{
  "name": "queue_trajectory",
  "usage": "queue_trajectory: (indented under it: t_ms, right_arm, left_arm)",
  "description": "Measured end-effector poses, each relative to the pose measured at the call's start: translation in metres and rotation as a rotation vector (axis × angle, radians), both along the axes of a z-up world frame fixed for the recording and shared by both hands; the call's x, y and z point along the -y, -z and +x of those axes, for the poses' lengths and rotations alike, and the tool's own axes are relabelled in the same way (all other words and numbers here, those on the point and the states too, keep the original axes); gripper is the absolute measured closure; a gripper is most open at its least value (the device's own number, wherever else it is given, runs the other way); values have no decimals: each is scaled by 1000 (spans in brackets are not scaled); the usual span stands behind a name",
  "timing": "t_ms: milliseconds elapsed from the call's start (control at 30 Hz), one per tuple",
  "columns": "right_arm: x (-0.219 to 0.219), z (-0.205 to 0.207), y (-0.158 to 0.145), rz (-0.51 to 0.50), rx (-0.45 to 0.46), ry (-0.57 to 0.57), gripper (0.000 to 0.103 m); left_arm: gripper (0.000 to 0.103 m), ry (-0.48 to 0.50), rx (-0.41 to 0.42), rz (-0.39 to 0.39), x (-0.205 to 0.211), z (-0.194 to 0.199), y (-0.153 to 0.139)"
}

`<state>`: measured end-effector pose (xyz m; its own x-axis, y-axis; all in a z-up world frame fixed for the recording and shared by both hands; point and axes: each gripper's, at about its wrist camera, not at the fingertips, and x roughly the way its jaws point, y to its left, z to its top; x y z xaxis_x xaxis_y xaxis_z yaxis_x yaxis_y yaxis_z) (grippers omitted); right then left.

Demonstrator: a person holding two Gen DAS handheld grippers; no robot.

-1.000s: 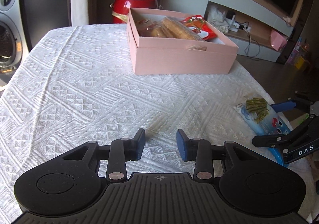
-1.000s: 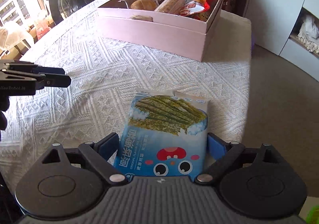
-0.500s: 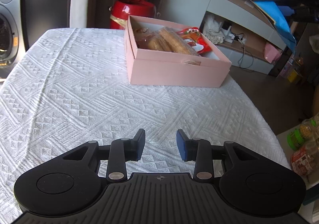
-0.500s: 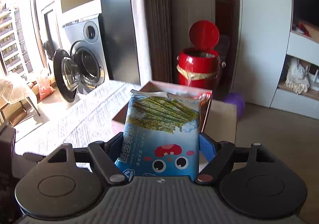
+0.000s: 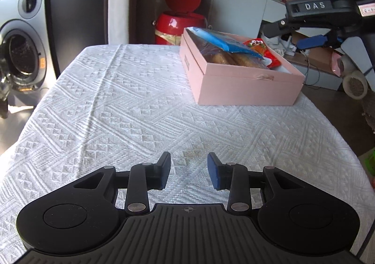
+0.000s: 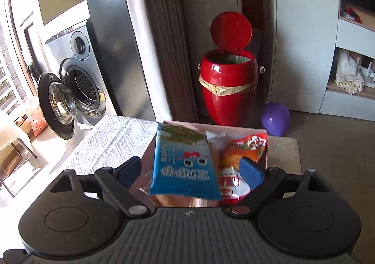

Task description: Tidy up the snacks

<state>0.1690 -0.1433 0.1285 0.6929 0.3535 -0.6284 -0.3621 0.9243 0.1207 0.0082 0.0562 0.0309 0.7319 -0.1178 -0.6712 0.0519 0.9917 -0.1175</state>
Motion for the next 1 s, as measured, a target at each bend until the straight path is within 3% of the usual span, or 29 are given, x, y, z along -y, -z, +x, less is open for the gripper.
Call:
queue_trajectory:
  t_ms: [67, 200, 300, 333, 500, 733, 1000]
  right_arm:
    - [5, -39, 27, -50, 14, 38, 12]
    - [15, -97, 80, -91, -54, 66, 12]
    - [21, -121, 109, -107, -108, 99, 12]
    - [21, -130, 115, -109, -79, 115, 10]
    - [19, -146, 122, -139, -39, 175, 0]
    - [23, -155, 126, -107, 20, 218, 0]
    - [23, -156, 125, -105, 21, 219, 0]
  left_arm:
    - [64, -4, -13, -4, 5, 0, 8]
    - [59, -11, 32, 95, 27, -6, 13]
    - [51, -20, 51, 100, 38, -10, 16]
    - [49, -27, 55, 98, 41, -12, 16]
    - [46, -46, 94, 137, 58, -19, 20]
    - [46, -49, 99, 123, 56, -20, 20]
    - [45, -54, 98, 128, 57, -18, 21]
